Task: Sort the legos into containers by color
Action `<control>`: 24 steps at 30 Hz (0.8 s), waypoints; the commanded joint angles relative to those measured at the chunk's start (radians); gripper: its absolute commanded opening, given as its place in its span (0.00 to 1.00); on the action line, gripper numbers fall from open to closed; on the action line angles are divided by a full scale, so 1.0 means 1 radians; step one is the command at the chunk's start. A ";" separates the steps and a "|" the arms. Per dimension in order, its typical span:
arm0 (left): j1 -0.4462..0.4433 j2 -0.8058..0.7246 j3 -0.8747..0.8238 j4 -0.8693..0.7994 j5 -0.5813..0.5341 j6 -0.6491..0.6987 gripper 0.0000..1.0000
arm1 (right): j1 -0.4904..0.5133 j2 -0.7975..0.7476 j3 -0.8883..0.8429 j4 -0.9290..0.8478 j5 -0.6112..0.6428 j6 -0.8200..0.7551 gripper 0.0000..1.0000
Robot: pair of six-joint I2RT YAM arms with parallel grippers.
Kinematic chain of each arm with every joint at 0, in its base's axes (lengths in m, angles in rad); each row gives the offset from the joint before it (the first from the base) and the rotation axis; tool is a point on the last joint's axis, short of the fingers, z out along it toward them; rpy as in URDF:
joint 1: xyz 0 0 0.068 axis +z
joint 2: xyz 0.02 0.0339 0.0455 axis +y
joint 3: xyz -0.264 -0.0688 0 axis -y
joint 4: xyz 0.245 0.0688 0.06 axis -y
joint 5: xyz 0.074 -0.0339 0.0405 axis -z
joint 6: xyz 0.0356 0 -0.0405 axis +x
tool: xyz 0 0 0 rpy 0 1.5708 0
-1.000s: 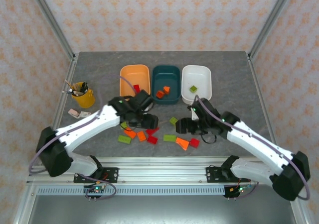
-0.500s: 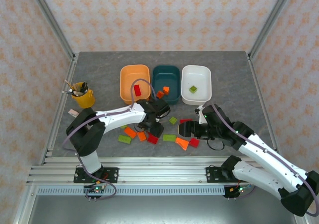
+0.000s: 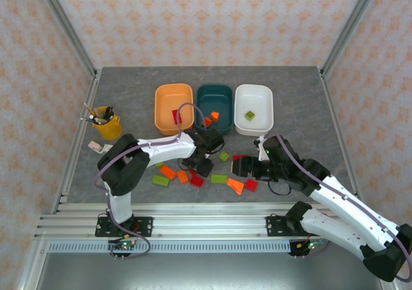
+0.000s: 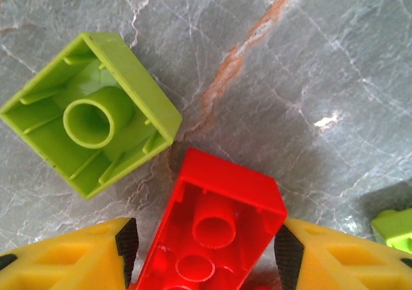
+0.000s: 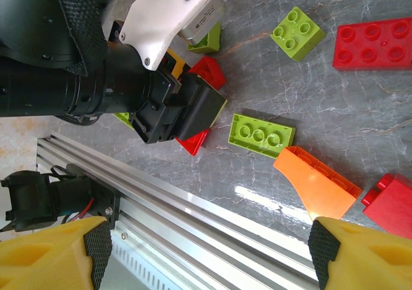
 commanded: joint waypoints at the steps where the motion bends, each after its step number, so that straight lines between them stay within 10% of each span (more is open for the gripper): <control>1: 0.000 0.019 0.012 0.021 -0.048 0.004 0.57 | 0.001 -0.013 -0.014 -0.007 0.021 0.015 0.81; 15: 0.013 -0.119 0.104 -0.051 -0.164 -0.030 0.27 | 0.001 -0.006 0.069 0.020 0.091 0.001 0.78; 24: 0.309 -0.151 0.320 -0.193 -0.153 -0.128 0.26 | 0.001 0.176 0.120 0.419 0.131 0.056 0.80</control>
